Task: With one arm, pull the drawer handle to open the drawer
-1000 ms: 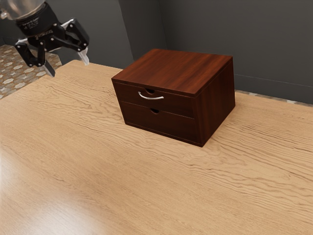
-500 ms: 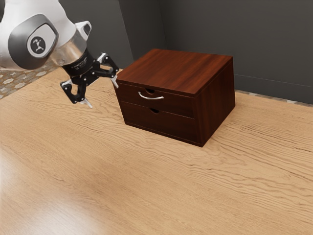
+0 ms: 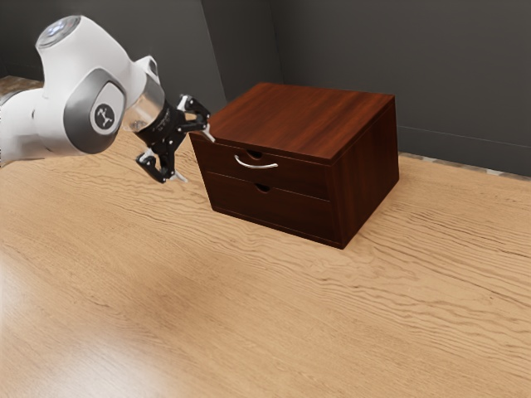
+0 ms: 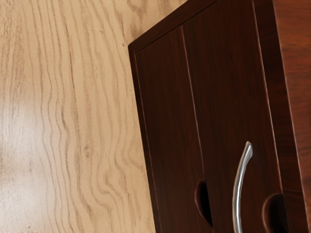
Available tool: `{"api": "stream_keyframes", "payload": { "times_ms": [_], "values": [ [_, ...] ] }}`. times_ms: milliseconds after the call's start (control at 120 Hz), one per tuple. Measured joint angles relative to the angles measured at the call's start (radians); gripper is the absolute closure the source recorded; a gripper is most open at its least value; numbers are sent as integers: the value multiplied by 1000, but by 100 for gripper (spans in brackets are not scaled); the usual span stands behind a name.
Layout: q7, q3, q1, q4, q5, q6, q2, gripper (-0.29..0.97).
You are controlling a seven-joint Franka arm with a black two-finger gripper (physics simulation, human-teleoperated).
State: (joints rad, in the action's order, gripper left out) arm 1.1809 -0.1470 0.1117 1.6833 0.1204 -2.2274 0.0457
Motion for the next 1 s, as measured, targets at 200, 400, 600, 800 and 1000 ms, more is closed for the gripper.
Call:
{"api": "stream_keyframes", "payload": {
  "times_ms": [200, 400, 600, 800, 1000],
  "values": [
    [47, 0, -24, 27, 6, -49, -2, 3],
    [81, 1, -27, 37, 10, -93, 27, 6],
    [105, 8, -23, 19, 11, -119, 49, 14],
    [123, 9, -24, 9, 11, -135, 67, 18],
    [135, 12, -25, -16, 12, -146, 97, 20]
  ]
}}
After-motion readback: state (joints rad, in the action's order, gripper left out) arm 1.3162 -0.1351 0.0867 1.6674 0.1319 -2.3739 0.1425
